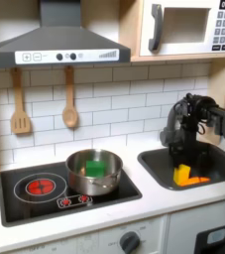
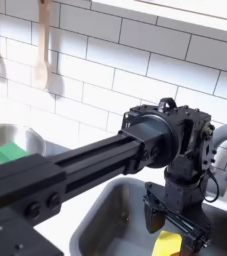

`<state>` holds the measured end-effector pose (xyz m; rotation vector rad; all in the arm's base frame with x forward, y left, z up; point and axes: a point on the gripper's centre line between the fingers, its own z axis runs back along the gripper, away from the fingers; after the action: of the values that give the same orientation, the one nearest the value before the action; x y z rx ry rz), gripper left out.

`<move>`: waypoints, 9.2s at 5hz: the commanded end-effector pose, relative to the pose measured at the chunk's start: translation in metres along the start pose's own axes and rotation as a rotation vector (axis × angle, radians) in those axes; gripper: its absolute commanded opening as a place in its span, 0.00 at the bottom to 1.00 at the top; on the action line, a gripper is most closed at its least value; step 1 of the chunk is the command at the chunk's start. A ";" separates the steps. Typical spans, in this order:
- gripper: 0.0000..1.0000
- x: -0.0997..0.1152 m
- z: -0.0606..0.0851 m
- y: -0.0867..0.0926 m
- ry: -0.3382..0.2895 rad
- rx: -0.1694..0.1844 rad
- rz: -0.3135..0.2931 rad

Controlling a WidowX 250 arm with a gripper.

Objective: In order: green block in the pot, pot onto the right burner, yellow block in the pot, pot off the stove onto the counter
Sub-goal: 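Take the yellow block from the sink and put it in the pot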

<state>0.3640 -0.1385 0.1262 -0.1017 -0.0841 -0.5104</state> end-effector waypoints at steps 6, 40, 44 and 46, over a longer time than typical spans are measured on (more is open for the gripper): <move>1.00 0.003 -0.029 0.004 0.050 -0.014 -0.031; 0.00 -0.141 0.120 0.187 -0.134 0.341 0.915; 1.00 -0.145 0.116 0.183 -0.103 0.316 0.977; 1.00 -0.146 0.115 0.185 -0.098 0.316 1.025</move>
<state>0.3194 0.1061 0.2116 0.1404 -0.1935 0.5368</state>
